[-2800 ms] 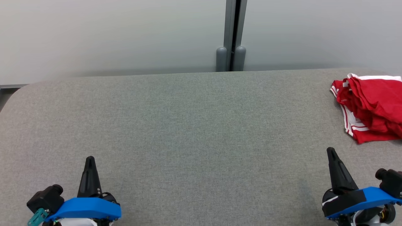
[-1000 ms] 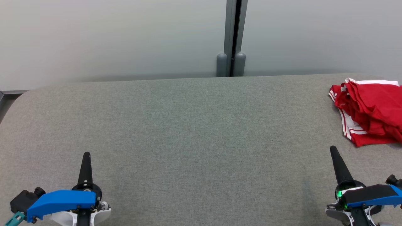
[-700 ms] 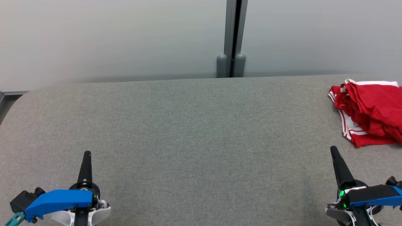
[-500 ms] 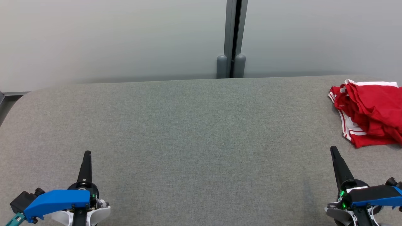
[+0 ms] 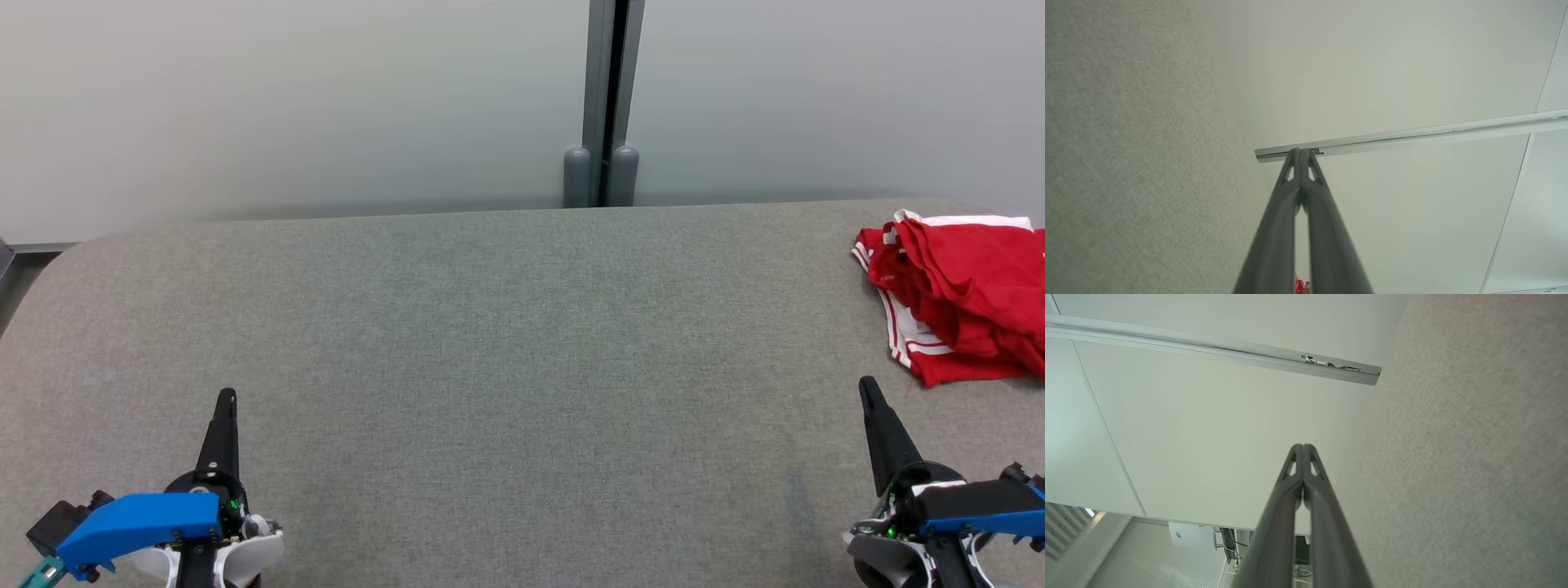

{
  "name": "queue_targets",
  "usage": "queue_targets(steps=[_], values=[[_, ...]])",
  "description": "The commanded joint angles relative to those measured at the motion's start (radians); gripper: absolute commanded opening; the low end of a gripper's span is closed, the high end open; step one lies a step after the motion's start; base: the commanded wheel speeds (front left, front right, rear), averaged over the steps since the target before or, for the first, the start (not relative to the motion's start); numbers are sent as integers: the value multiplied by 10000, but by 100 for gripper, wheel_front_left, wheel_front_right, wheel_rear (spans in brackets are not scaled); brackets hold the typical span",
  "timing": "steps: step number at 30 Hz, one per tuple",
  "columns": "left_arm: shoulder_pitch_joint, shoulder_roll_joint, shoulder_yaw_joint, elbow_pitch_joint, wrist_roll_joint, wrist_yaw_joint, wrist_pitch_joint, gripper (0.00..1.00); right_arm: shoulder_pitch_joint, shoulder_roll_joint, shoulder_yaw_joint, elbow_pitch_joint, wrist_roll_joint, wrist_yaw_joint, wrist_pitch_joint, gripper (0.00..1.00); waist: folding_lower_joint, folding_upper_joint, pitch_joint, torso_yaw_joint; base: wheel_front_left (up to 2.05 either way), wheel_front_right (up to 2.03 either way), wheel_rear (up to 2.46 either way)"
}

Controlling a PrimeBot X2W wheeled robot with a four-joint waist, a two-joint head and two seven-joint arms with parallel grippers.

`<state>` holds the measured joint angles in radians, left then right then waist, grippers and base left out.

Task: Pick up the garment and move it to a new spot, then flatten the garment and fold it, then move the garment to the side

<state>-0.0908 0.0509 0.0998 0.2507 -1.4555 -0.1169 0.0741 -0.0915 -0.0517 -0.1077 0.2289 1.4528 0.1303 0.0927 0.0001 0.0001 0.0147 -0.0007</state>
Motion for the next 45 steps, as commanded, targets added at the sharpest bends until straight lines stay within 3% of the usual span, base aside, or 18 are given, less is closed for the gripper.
queue_targets(steps=[1, 22, 45], values=[[-198, -6, 67, -76, -230, -79, 78, 0, -149, 15, -44, 5, 248, 7, 45, 0, 0, -1, -9, 0, 0, 0, 0], [-226, -12, 165, -71, -1611, -185, 439, 0, -237, 25, -84, 184, 1641, 7, 232, 0, -1, -1, -115, 7, 0, 0, 0], [-224, -13, 160, -68, -1583, -162, 438, 0, -237, 26, -79, 179, 1612, 7, 235, 0, -1, -1, -116, 7, 0, 0, 0]])
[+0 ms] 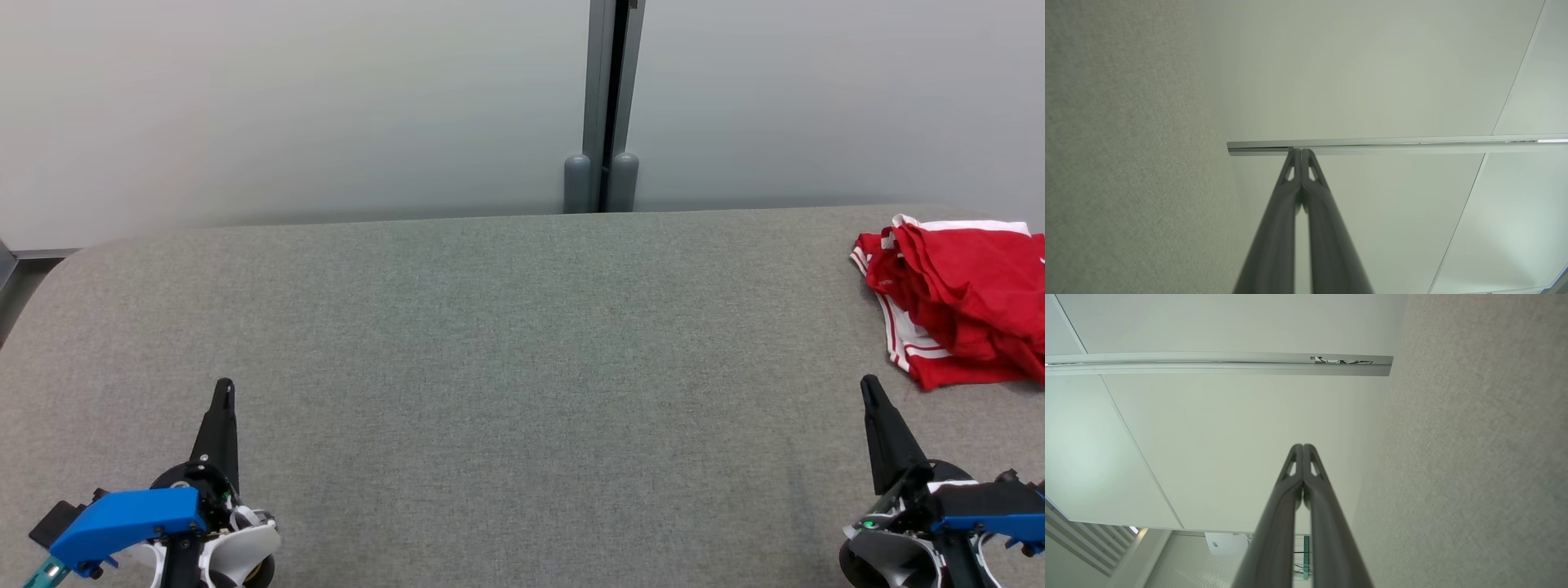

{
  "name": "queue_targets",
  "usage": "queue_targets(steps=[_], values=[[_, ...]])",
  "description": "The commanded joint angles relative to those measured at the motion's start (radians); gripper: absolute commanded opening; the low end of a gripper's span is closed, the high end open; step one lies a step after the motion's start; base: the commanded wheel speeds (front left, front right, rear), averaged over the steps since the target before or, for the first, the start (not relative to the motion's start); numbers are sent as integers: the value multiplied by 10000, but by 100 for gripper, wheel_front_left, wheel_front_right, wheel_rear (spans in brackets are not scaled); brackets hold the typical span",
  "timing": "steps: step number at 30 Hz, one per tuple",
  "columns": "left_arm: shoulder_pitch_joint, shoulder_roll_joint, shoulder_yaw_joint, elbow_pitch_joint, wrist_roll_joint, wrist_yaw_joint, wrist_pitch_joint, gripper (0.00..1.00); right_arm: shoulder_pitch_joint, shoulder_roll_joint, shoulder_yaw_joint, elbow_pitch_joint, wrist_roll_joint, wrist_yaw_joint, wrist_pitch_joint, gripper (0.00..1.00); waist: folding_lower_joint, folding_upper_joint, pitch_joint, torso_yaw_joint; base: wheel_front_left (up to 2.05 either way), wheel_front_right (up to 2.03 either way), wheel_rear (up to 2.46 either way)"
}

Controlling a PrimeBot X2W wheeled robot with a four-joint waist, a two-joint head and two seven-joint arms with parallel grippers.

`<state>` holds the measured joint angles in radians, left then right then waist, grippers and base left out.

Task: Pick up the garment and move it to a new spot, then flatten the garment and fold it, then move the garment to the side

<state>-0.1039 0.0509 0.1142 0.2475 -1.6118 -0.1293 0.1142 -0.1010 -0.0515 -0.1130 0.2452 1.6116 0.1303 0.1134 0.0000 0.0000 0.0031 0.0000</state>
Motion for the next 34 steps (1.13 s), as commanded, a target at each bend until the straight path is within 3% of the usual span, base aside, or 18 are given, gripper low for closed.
queue_targets(steps=[1, 34], values=[[-94, -13, 16, -36, -20, -37, 37, 0, -142, 24, -26, 16, 24, 7, 27, 0, 0, 0, 0, 0, 0, 0, 0], [-93, -13, 14, -38, -22, -37, 35, 0, -142, 24, -23, 14, 26, 7, 24, 0, 0, 0, 0, 0, 0, 0, 0]])
